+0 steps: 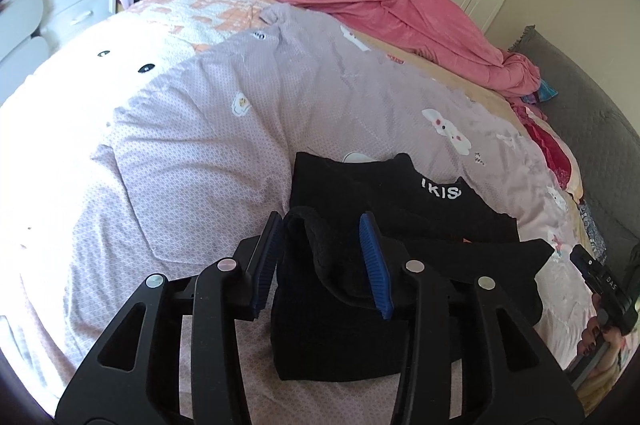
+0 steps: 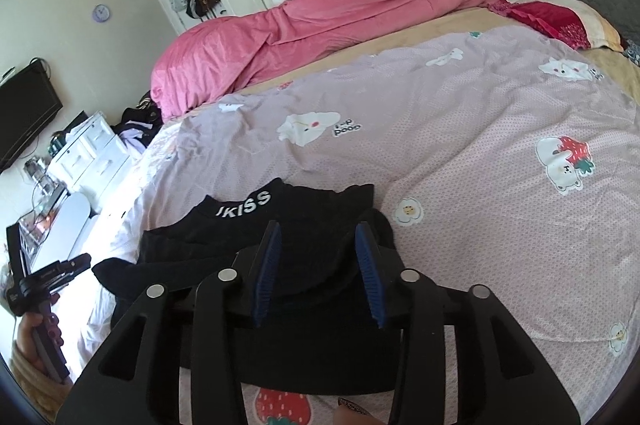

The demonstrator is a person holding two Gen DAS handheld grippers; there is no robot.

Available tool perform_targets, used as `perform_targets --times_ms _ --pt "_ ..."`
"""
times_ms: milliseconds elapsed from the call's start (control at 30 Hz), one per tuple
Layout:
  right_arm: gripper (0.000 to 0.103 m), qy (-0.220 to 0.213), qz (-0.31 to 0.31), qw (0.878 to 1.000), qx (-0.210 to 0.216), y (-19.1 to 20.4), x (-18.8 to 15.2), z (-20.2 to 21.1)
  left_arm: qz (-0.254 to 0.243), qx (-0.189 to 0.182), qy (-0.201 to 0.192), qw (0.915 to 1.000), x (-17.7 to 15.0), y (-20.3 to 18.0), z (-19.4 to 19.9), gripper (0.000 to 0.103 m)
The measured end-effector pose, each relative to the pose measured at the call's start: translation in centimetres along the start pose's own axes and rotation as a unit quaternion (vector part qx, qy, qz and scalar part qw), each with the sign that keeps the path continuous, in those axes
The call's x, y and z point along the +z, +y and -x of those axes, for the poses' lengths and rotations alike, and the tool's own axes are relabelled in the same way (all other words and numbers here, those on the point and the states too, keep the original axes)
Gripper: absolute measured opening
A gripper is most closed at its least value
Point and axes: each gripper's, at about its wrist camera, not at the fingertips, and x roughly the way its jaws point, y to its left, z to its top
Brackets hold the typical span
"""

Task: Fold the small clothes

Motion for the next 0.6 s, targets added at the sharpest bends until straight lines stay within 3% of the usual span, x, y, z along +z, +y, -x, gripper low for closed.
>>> perform_targets --times_ms 267,333,433,600 --pt "0.037 0.019 0.051 0.998 0.020 3.1 -1.7 0.3 -0.038 -0.017 -0.004 0.9991 -2.1 -2.4 1.7 0.032" --pt "0.029 0.028 0.062 0.997 0.024 3.7 -2.3 0.2 -0.048 -0.024 0.006 0.9985 -3.0 -3.0 1.6 0.031" --pt "0.028 0.040 0.086 0.995 0.023 4.7 -3.5 0.0 -0.069 -0.021 0.024 0.9971 -4.5 -3.9 0.8 0.020" --pt "0.027 0.066 0.119 0.991 0.019 6.0 -5.5 -0.9 -0.089 -0.005 0.057 0.9944 -6.9 -4.4 -1.4 0.020"
